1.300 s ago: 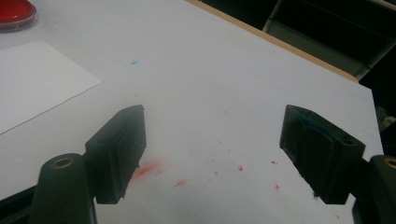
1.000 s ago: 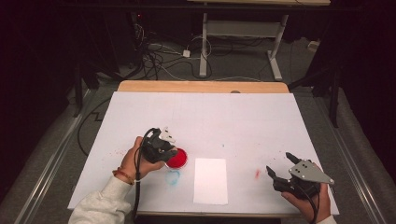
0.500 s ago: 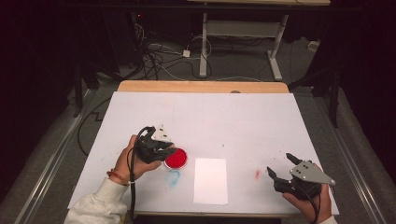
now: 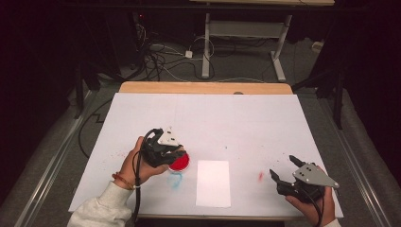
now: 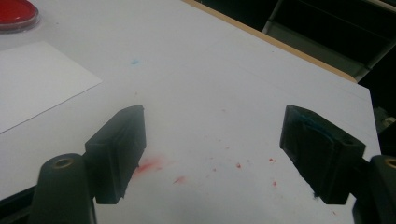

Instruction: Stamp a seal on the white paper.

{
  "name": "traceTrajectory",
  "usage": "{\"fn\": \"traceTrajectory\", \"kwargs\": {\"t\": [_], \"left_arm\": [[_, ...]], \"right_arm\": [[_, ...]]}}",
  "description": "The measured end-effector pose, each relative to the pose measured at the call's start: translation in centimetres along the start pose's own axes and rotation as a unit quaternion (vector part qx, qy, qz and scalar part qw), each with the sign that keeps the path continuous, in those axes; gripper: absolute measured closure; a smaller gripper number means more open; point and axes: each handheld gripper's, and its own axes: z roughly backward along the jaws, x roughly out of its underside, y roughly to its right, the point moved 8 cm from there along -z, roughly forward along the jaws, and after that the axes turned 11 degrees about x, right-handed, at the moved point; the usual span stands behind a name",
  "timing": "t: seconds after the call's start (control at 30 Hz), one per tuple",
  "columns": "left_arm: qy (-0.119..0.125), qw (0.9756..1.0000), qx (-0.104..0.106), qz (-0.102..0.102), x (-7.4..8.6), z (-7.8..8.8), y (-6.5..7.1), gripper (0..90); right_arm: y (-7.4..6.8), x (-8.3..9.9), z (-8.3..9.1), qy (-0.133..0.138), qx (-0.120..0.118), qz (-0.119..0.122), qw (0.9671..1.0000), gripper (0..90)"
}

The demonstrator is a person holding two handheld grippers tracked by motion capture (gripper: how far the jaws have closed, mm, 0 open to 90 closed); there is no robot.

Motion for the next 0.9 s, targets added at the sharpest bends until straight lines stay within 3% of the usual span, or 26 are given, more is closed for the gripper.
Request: {"fn": "traceTrajectory", "kwargs": {"t": [0.5, 0.9], "left_arm": [[-0.018, 0.9993, 0.025, -0.022, -0.9, -1.9, 1.5, 73.8], [-0.042, 0.9971, 0.045, -0.044, -1.4, -4.0, 2.9, 73.8]], "right_arm": [[-0.1, 0.0, -0.1, 0.001, -0.002, 0.004, 1.0000, 22.6], [-0.2, 0.0, 0.0, -0.001, -0.003, 0.003, 1.0000, 22.6]]}}
